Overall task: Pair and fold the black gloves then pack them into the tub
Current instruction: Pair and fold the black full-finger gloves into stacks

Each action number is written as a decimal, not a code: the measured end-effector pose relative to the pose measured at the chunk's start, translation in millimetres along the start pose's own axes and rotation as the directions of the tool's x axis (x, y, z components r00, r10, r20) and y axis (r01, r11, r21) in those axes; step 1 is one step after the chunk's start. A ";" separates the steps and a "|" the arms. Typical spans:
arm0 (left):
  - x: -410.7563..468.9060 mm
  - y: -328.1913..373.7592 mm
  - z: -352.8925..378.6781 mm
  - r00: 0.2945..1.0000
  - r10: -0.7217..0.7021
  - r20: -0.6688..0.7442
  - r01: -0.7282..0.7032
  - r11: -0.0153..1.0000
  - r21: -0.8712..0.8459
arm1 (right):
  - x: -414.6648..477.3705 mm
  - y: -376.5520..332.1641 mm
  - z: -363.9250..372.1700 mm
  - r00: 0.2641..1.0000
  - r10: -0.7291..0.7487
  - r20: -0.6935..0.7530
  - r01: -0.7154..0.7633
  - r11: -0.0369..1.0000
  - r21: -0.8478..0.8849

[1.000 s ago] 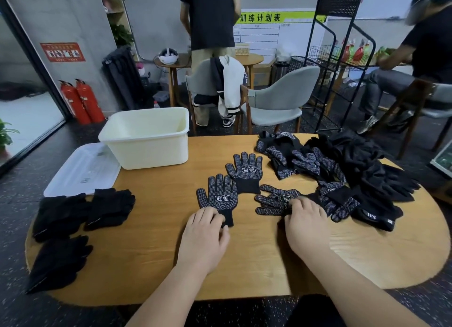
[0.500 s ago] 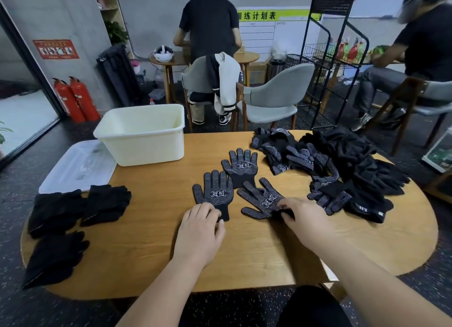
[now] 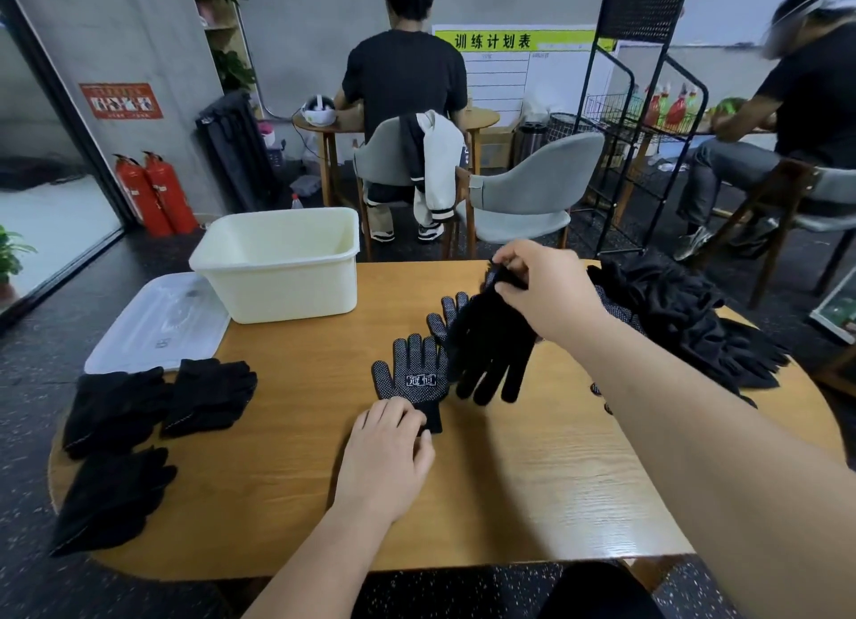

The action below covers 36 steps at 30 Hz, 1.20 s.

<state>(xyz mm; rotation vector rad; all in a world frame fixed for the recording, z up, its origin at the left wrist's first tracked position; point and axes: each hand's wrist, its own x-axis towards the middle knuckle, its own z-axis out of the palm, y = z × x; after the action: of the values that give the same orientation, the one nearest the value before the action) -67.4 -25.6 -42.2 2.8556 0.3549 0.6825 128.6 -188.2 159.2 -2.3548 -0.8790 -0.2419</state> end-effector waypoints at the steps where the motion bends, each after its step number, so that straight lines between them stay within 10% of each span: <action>1: 0.4 -0.2 0.0 1.000 -0.004 -0.001 0.004 1.000 -0.002 | 7.2 -2.9 1.1 0.998 -0.011 -0.066 0.011 1.000 0.000; 6: 1.6 -0.4 0.8 1.000 -0.004 -0.005 0.004 1.000 0.007 | 1.5 -7.5 30.4 0.963 -0.166 -0.212 0.144 0.983 -0.117; 12: 3.3 -1.3 2.6 1.000 0.000 0.003 0.000 1.000 0.001 | -60.3 43.1 108.3 0.911 -0.062 0.407 0.149 0.971 -0.185; 27: 5.1 -1.7 3.3 0.999 -0.012 0.047 0.011 1.000 0.008 | -54.9 160.5 62.5 0.882 0.440 0.171 -0.268 0.763 -0.588; 36: 7.0 -2.3 3.4 0.998 -0.013 0.061 0.011 1.000 0.020 | -51.2 152.9 69.5 0.990 0.103 -0.098 -0.138 0.866 -0.481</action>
<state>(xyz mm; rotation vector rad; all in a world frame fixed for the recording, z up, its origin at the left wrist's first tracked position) -60.2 -21.9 -42.8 2.8828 0.3712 0.5920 185.4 -264.9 11.8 -2.8346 -0.6892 -0.5465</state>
